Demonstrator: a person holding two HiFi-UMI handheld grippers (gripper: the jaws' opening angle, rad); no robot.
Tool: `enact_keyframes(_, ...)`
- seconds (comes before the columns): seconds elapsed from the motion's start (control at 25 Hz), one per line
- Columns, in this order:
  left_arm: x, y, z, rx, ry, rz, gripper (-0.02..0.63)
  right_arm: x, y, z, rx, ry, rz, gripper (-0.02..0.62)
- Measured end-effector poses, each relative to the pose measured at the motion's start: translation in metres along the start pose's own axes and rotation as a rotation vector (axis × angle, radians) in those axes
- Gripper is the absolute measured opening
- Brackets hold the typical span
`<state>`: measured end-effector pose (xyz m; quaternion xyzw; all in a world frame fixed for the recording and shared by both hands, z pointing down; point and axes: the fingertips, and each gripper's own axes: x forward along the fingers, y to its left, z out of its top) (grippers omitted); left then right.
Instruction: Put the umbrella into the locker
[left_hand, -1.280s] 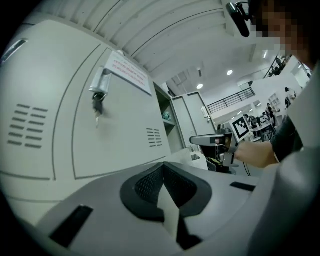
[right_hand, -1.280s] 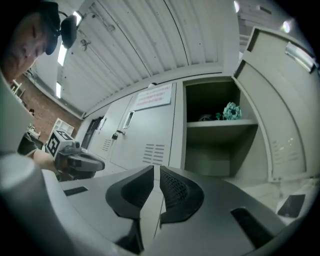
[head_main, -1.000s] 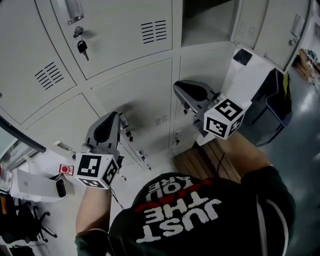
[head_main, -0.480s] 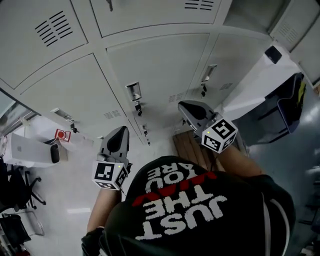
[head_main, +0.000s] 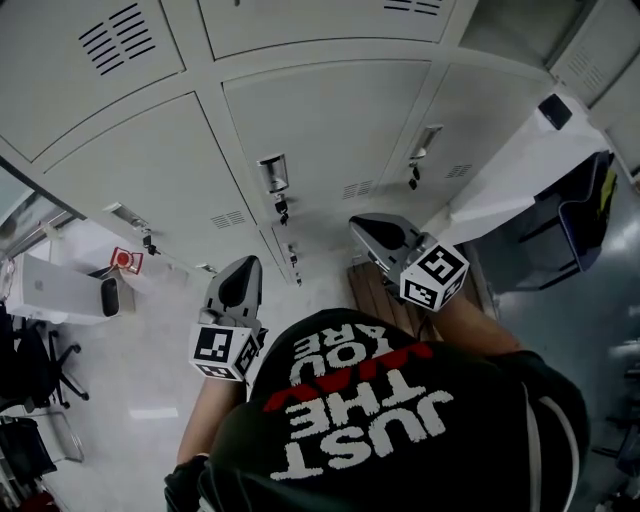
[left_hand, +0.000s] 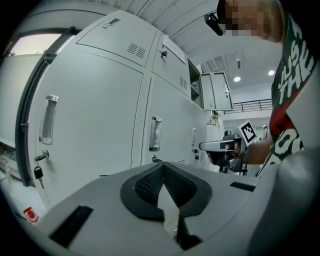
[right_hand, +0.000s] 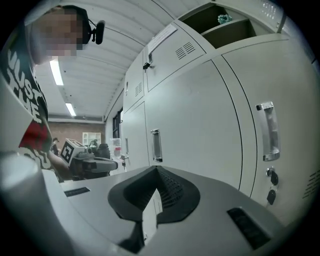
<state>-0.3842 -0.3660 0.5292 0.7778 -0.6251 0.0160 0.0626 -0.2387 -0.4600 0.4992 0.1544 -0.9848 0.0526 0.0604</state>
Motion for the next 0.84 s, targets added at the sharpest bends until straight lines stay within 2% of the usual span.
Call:
enact_keyframes(0.16,0.000,0.002,0.005,0.004,-0.012,0.000,0.009,0.001,0.002,0.003,-0.041,0.011,0.002,0.032)
enact_keyframes(0.84,0.003,0.005,0.017,0.010,-0.023,-0.003,0.009,0.000,-0.002,0.010,-0.058,0.013,-0.007,0.032)
